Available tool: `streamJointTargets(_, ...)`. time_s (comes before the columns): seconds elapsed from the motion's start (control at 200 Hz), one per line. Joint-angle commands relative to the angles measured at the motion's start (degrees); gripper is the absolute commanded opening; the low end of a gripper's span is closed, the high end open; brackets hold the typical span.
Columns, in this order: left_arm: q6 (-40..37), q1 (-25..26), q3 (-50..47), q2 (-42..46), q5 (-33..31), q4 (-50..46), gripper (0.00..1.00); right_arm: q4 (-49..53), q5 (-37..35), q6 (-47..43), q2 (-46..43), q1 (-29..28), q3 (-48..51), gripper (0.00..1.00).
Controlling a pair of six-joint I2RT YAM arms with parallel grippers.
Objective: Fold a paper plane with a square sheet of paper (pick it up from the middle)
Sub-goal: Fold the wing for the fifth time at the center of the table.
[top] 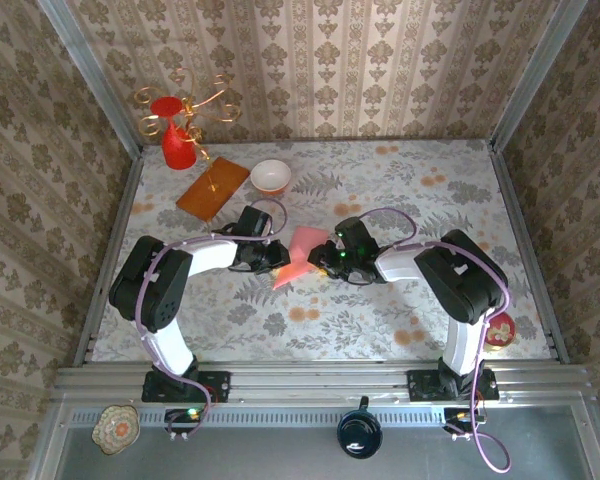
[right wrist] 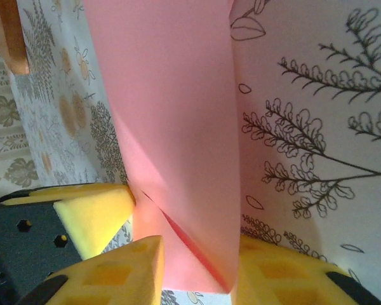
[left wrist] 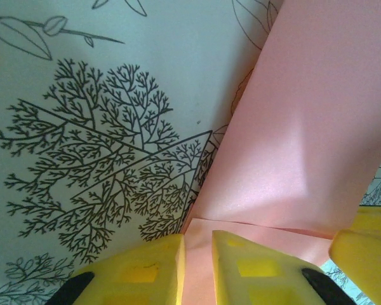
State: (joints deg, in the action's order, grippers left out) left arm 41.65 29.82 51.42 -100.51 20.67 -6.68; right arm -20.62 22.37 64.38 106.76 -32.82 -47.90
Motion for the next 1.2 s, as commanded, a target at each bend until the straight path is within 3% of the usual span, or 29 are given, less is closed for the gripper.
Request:
streamJointTargets(0.0, 0.7, -0.6, -1.5, -1.6, -1.0, -1.8, 0.21, -5.2, 1.6, 1.8, 2.2, 0.0, -0.1, 0.31)
streamJointTargets(0.35, 0.7, -0.9, -1.2, 0.5, -1.4, -2.6, 0.21, -6.3, 0.7, 2.3, 1.2, 0.0, 1.2, 0.22)
streamJointTargets(0.72, -0.5, -0.5, -1.4, 7.4, -4.6, -5.0, 0.26, -3.5, -2.6, 0.7, -3.0, 0.4, 2.9, 0.04)
streamJointTargets(0.92, -8.4, 5.4, -1.0, 13.1, -11.1, -5.7, 0.31, -0.7, -5.1, 1.0, -9.0, 1.6, 5.9, 0.02)
streamJointTargets(1.195, -18.3, 14.0, -3.5, 14.5, -13.6, 4.5, 0.52, 5.9, -5.1, 5.6, -15.7, 4.6, 8.6, 0.01)
